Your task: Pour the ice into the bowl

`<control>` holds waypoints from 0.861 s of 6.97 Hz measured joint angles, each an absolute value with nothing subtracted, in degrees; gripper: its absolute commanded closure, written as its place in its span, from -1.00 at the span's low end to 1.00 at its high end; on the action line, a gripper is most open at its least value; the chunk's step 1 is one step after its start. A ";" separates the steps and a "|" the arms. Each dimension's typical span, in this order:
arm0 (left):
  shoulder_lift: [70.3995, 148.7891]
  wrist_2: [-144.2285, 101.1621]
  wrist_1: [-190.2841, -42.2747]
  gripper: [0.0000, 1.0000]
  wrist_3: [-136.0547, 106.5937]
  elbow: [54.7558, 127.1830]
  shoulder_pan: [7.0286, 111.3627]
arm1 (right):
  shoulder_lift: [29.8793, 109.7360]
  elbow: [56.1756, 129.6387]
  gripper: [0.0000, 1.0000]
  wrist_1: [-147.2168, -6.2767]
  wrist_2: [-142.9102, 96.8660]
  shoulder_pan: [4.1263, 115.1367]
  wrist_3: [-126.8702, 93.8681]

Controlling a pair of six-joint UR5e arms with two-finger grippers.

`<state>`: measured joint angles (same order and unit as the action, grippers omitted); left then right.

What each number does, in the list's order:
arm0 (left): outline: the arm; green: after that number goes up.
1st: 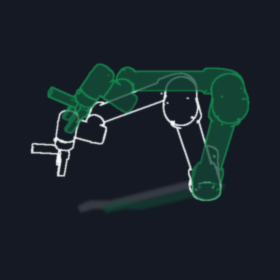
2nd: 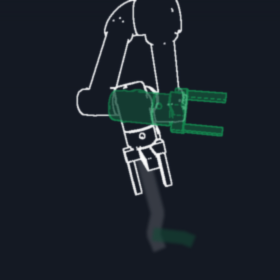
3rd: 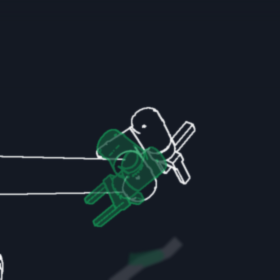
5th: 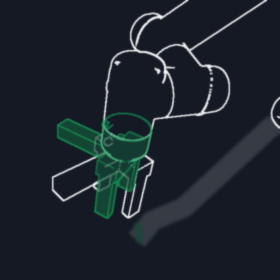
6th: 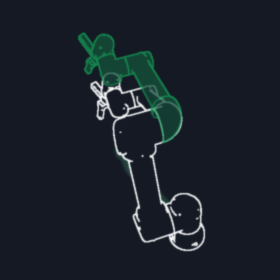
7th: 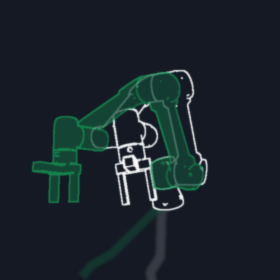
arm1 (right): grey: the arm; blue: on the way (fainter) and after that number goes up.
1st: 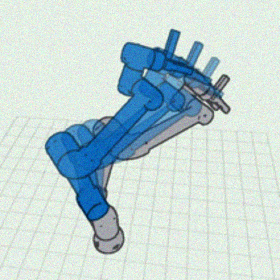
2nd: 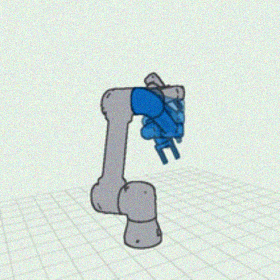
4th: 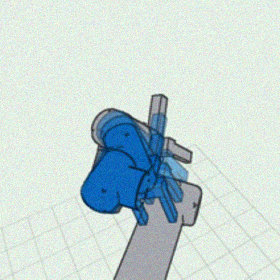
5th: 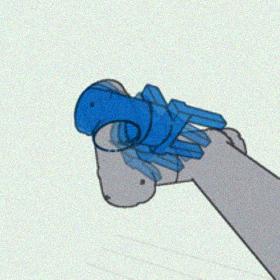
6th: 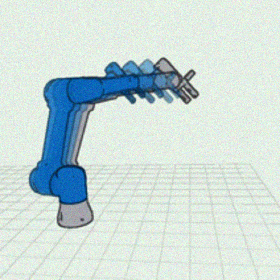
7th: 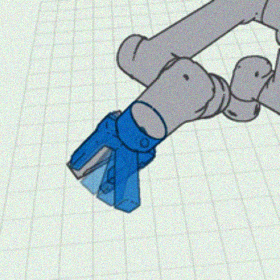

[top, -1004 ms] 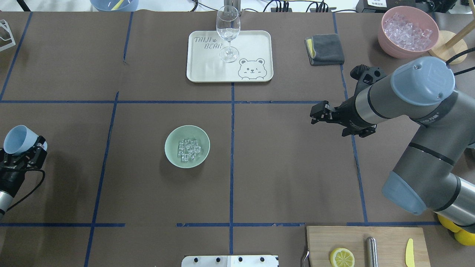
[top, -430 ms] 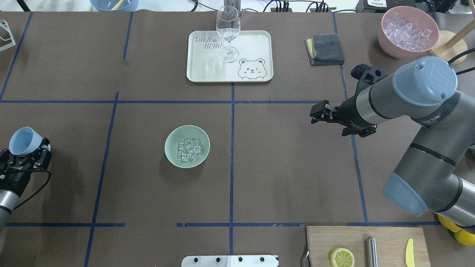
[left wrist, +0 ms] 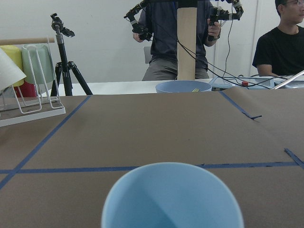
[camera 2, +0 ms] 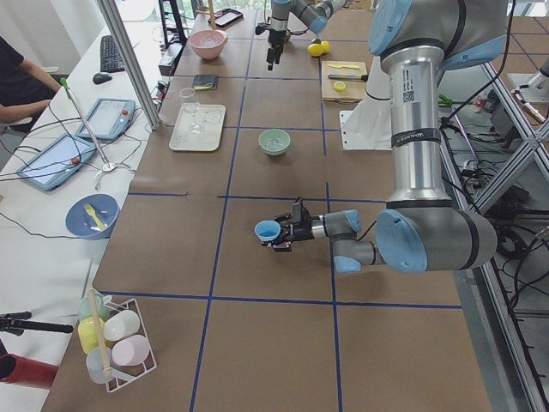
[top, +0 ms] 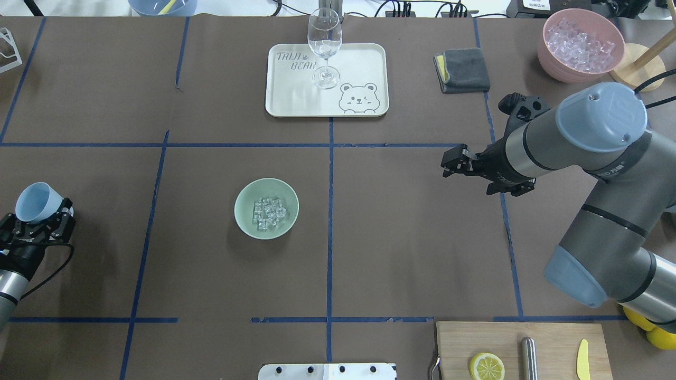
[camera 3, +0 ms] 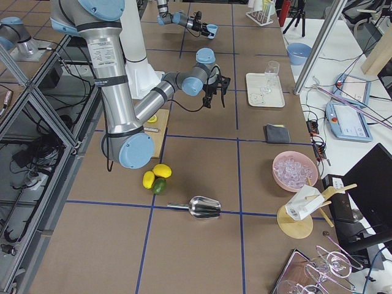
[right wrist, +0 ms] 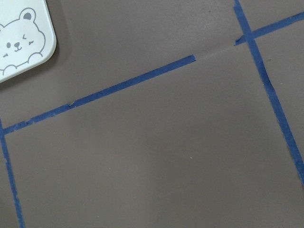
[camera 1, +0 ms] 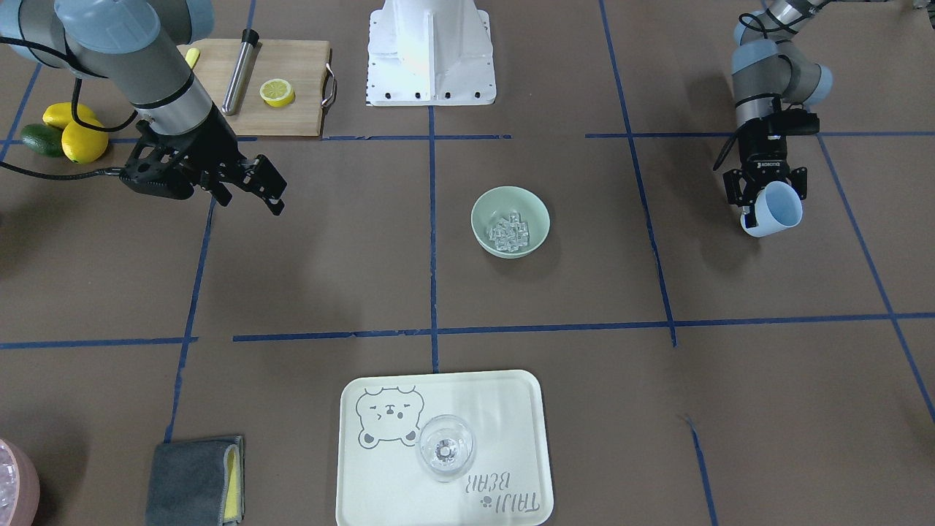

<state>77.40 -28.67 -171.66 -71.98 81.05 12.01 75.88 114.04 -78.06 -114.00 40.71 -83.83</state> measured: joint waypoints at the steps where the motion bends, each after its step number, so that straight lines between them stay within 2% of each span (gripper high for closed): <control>1: 77.39 -28.79 -171.65 0.20 -71.98 81.01 11.98 | 75.83 114.02 -1.00 -78.07 -114.05 40.70 -83.81; 2: 77.40 -28.87 -171.65 -0.61 -71.96 80.98 11.97 | 75.80 114.00 -1.00 -78.09 -114.07 40.70 -83.81; 3: 77.40 -28.90 -171.65 -0.99 -71.94 80.96 11.93 | 75.78 114.00 -1.00 -78.08 -114.08 40.69 -83.80; 6: 77.29 -30.28 -172.17 -1.00 -72.06 81.03 11.87 | 75.71 114.07 -1.00 -78.11 -114.18 40.69 -83.81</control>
<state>77.29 -30.28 -172.17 -72.06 81.03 11.87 75.71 114.07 -78.11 -114.18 40.69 -83.81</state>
